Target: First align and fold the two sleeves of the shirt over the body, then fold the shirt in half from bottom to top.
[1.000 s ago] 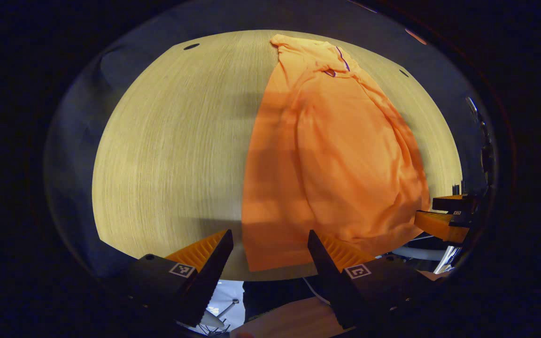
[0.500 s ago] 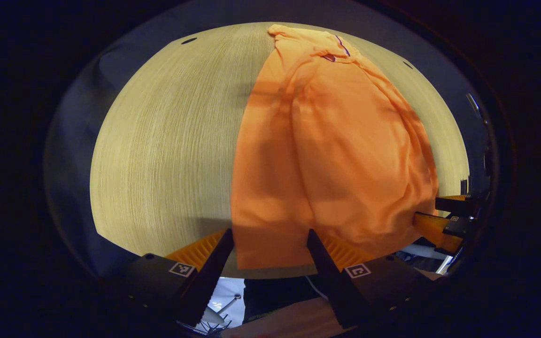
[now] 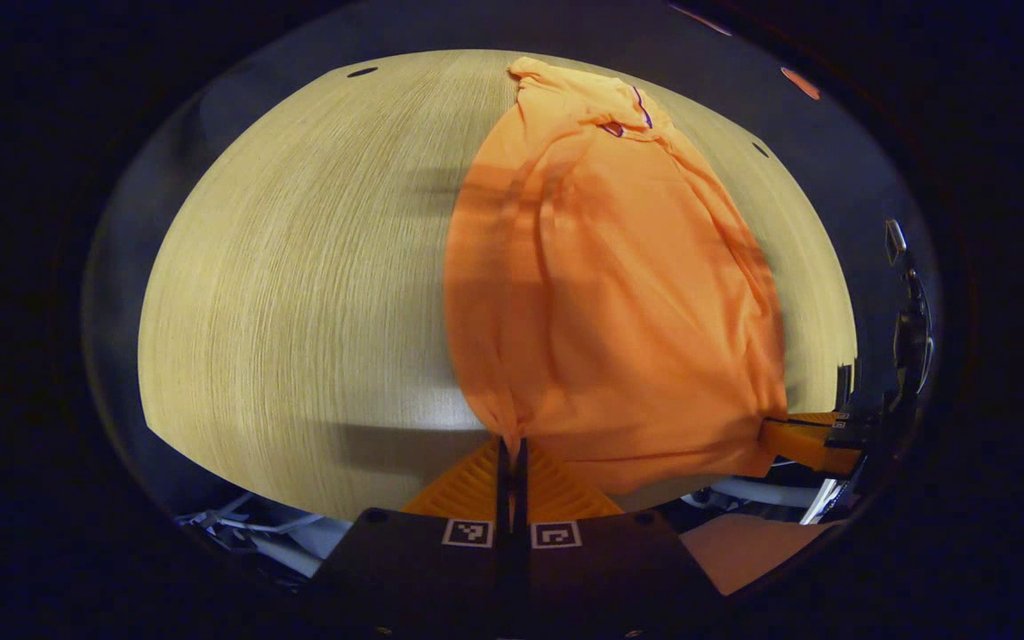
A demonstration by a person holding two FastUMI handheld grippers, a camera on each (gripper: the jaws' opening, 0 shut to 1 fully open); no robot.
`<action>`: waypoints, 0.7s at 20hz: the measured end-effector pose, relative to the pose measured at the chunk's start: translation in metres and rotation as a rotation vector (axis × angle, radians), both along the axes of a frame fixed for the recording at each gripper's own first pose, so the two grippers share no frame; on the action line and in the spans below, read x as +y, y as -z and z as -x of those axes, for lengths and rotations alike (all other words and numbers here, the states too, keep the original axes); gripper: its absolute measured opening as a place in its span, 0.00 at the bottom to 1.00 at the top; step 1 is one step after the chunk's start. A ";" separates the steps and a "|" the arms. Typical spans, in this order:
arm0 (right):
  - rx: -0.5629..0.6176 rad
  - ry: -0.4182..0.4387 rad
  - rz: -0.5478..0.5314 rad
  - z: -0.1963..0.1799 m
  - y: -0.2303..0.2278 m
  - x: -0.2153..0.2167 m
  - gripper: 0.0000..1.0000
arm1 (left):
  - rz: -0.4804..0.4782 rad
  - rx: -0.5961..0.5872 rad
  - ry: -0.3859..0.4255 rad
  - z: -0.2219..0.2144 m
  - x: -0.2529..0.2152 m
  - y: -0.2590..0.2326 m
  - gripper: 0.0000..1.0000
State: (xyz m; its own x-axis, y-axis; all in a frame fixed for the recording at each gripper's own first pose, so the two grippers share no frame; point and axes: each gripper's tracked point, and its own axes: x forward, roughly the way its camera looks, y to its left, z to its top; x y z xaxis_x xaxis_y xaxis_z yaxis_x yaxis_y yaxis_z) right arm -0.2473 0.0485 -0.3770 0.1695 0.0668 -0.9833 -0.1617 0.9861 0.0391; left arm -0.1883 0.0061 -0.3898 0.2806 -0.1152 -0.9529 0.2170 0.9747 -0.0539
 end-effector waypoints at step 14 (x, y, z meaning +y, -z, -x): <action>-0.224 -0.007 -0.082 -0.125 -0.104 0.014 0.00 | -0.033 -0.244 0.047 -0.111 -0.017 -0.105 0.01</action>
State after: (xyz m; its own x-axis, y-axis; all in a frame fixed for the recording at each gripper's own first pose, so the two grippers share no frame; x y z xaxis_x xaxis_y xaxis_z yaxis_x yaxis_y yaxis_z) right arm -0.1222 0.0628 -0.2726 0.3822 0.1468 -0.9124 -0.1825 0.9798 0.0812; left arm -0.0776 -0.0105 -0.2851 0.4976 -0.1034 -0.8612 0.2647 0.9636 0.0372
